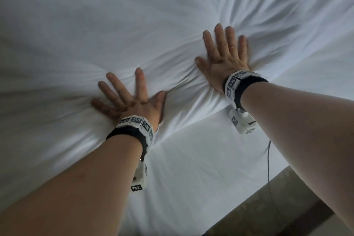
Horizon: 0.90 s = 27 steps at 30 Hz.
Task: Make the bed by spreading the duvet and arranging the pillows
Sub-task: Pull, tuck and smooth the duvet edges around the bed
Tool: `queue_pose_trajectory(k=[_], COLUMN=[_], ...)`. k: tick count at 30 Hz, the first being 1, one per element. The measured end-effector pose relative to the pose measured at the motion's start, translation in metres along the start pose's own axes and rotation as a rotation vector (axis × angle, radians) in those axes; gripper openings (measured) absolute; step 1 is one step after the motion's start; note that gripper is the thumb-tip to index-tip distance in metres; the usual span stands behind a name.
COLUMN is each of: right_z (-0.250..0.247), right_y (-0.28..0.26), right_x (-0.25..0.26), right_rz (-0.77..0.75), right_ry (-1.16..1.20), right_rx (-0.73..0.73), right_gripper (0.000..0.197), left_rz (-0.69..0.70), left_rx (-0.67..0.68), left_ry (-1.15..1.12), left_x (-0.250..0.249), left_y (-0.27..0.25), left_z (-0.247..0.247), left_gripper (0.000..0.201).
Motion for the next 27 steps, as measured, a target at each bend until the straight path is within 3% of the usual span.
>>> queue_pose_trajectory(k=[13, 18, 20, 22, 24, 27], right_z=[0.008, -0.01, -0.02, -0.032, -0.048, -0.072], right_y=[0.014, 0.006, 0.006, 0.011, 0.021, 0.046], right_x=[0.004, -0.004, -0.012, -0.028, -0.06, -0.143], right_rz=[-0.086, -0.217, -0.309, -0.426, -0.527, -0.528], right_ry=[0.128, 0.283, 0.327, 0.328, 0.251, 0.009], right_rx=[0.13, 0.202, 0.245, 0.287, 0.233, 0.052], right_gripper=[0.077, 0.079, 0.079, 0.076, 0.073, 0.072], left_rz=[-0.043, -0.199, -0.305, -0.437, -0.473, -0.259], left_rx=[0.057, 0.117, 0.079, 0.019, -0.021, -0.012], left_ry=[0.046, 0.089, 0.013, -0.097, -0.205, -0.258], left_x=[0.002, 0.003, -0.011, -0.046, -0.112, -0.256], left_y=[0.001, -0.007, -0.02, -0.034, -0.037, -0.024], left_z=[0.001, -0.008, -0.025, -0.046, -0.061, -0.063], left_gripper=[0.086, 0.089, 0.083, 0.074, 0.071, 0.066])
Point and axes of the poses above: each hand's wrist, its own y-axis towards the middle knuckle, its own z-axis out of the palm, x = y × z, the point moved 7 cm from there along y, towards the middle knuckle, and after that the axes turned 7 degrees about -x, right-handed, at the moved point
